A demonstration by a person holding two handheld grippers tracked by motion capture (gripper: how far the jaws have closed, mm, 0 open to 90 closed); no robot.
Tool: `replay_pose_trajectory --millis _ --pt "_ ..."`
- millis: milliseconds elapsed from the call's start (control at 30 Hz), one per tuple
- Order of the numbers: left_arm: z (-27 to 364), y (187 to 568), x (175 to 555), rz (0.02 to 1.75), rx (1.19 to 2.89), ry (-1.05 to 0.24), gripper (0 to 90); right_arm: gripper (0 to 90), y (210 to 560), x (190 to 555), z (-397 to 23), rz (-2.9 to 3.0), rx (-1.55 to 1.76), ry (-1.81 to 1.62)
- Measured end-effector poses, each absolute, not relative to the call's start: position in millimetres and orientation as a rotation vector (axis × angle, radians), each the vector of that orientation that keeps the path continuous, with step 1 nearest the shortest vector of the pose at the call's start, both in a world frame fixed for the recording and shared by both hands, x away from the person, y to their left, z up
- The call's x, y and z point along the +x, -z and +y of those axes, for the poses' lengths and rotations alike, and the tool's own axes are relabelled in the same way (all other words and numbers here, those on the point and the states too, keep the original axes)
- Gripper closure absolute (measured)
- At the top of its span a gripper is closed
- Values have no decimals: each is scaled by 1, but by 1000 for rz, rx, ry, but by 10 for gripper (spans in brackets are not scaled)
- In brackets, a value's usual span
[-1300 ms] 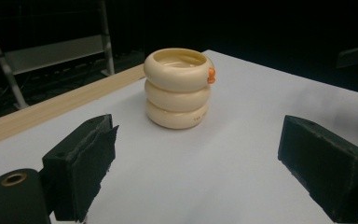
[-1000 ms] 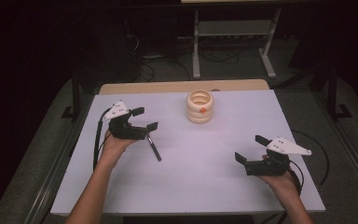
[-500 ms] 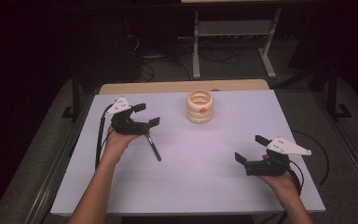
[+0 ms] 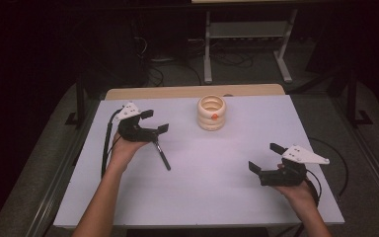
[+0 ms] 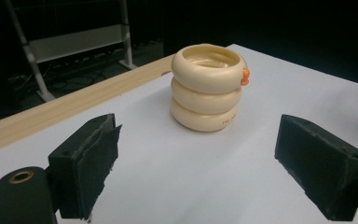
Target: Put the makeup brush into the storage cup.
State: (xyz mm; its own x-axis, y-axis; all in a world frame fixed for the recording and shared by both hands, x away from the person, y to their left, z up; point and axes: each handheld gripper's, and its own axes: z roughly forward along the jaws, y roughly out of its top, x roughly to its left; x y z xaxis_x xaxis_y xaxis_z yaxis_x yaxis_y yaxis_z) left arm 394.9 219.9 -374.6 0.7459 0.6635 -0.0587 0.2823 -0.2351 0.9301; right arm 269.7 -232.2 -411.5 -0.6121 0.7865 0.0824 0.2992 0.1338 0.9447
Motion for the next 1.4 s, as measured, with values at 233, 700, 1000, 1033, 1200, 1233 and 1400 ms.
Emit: replay_pose_trajectory --millis 233,700,1000,1033,1200,1233,1400 --pt "220 373 394 758 1848 -431 130 0 412 270 -232 1987 1037 -1474" --pt "217 375 396 831 1918 -420 132 0 412 270 -232 1989 1043 -1476" --pt "215 376 397 865 1959 -416 131 0 412 271 -232 1988 1034 -1477" --pt "215 376 396 879 1958 -411 132 0 412 271 -232 1987 1034 -1479" --pt "214 377 397 893 1985 -410 132 0 412 270 -232 1988 1034 -1480" --pt "213 378 396 901 1984 -404 131 0 411 270 -232 1987 1035 -1481" --pt "213 380 398 920 2007 -397 132 0 412 271 -232 1991 1036 -1475"
